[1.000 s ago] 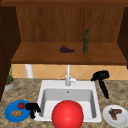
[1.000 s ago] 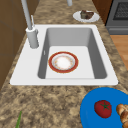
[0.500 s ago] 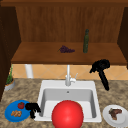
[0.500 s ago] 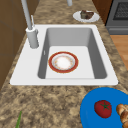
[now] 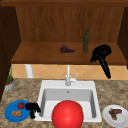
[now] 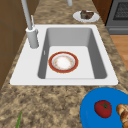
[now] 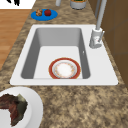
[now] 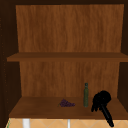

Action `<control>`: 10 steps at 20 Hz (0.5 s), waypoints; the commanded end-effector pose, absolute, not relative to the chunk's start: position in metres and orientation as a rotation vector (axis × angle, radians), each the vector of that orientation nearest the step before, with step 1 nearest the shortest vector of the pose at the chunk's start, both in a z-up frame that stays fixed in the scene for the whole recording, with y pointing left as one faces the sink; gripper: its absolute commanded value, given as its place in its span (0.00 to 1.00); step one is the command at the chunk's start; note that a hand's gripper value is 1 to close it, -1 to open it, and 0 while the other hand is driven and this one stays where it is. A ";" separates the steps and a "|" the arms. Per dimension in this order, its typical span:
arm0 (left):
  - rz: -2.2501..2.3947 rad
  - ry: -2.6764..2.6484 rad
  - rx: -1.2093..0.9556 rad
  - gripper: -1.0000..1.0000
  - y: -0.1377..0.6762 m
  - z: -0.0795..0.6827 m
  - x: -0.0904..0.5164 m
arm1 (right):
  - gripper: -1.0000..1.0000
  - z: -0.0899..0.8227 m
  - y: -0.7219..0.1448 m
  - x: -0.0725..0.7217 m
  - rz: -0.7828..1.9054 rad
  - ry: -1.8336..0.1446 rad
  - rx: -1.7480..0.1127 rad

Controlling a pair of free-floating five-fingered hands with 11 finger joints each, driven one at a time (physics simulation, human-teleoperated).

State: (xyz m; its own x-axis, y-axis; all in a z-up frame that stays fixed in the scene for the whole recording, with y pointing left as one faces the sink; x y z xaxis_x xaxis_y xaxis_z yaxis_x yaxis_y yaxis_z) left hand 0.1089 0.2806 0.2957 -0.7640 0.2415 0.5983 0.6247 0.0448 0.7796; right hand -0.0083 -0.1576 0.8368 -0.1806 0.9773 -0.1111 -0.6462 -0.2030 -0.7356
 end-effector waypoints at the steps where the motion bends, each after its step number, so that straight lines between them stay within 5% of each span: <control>1: -1.775 -2.023 -0.879 0.50 0.281 0.296 0.109 | 0.00 0.868 -0.158 0.001 1.635 -0.630 -0.711; 10: -1.775 -2.023 -0.879 0.50 0.281 0.296 0.109 | 0.00 0.930 -0.152 0.043 1.613 -0.640 -0.772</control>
